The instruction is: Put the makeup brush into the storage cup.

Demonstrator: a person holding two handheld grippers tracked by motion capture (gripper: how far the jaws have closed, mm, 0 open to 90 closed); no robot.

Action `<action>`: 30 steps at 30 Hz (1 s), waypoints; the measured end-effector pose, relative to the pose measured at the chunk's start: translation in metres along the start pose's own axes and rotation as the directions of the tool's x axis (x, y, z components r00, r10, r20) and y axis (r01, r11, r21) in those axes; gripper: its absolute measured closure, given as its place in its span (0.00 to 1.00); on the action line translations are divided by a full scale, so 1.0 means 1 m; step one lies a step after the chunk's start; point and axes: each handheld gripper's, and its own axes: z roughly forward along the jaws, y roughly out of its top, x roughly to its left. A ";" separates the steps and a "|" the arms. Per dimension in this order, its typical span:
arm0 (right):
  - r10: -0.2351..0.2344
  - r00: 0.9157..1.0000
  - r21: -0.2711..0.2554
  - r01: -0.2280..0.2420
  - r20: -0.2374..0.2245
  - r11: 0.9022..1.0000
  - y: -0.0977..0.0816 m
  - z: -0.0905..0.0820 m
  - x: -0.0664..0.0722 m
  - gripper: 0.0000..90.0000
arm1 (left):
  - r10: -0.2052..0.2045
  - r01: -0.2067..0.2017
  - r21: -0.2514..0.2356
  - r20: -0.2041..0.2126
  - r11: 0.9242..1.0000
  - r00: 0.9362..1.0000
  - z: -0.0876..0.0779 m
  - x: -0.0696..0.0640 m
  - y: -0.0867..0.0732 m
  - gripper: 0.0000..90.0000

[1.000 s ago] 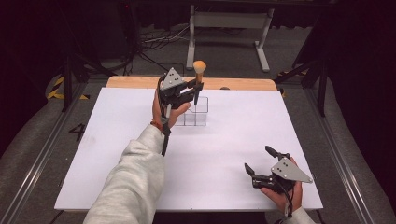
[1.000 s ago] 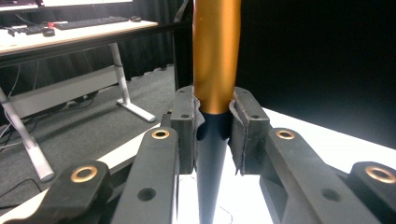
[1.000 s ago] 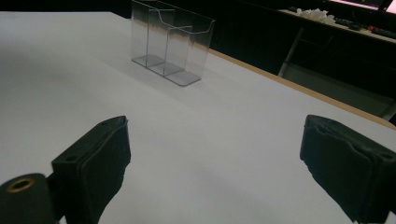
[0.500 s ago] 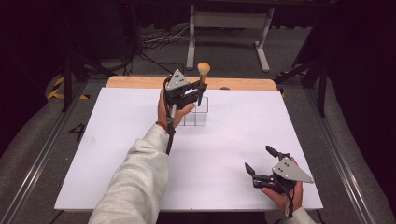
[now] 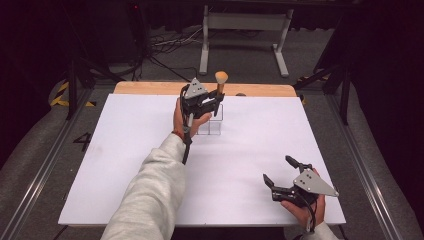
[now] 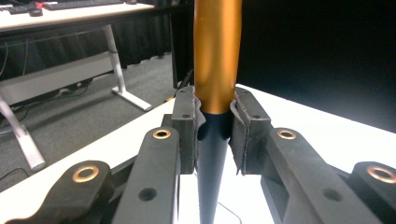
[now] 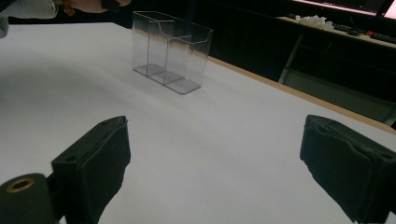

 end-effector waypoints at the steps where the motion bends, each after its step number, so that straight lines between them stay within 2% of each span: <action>1: 0.001 1.000 0.000 -0.001 -0.001 1.000 0.000 0.000 0.000 0.10 | 0.000 0.000 0.001 -0.007 1.000 1.000 0.003 0.000 -0.002 0.82; 4: 0.003 1.000 -0.003 -0.003 -0.001 1.000 0.000 0.000 -0.001 0.10 | -0.003 0.003 0.025 -0.012 1.000 1.000 0.009 -0.001 -0.007 0.82; 11: 0.004 1.000 0.000 -0.004 -0.001 1.000 0.000 0.000 -0.001 0.10 | -0.008 0.009 0.046 -0.011 0.999 1.000 0.014 0.000 -0.012 0.82; 17: 0.005 1.000 0.002 -0.005 0.000 1.000 -0.001 0.000 -0.002 0.10 | -0.015 0.015 0.058 -0.003 0.998 1.000 0.014 -0.002 -0.016 0.82; 18: 0.003 1.000 0.003 -0.003 0.001 1.000 0.000 0.000 -0.002 0.10 | -0.003 0.003 0.059 -0.001 0.998 1.000 0.013 -0.001 -0.016 0.82; 24: -0.001 1.000 0.006 0.001 0.000 1.000 0.000 0.000 -0.001 0.10 | -0.018 0.017 0.079 0.008 0.997 1.000 0.012 -0.002 -0.022 0.82; 30: -0.002 1.000 0.009 0.002 -0.001 1.000 0.000 0.001 -0.001 0.10 | -0.002 0.001 0.096 0.006 0.995 1.000 0.012 -0.002 -0.025 0.82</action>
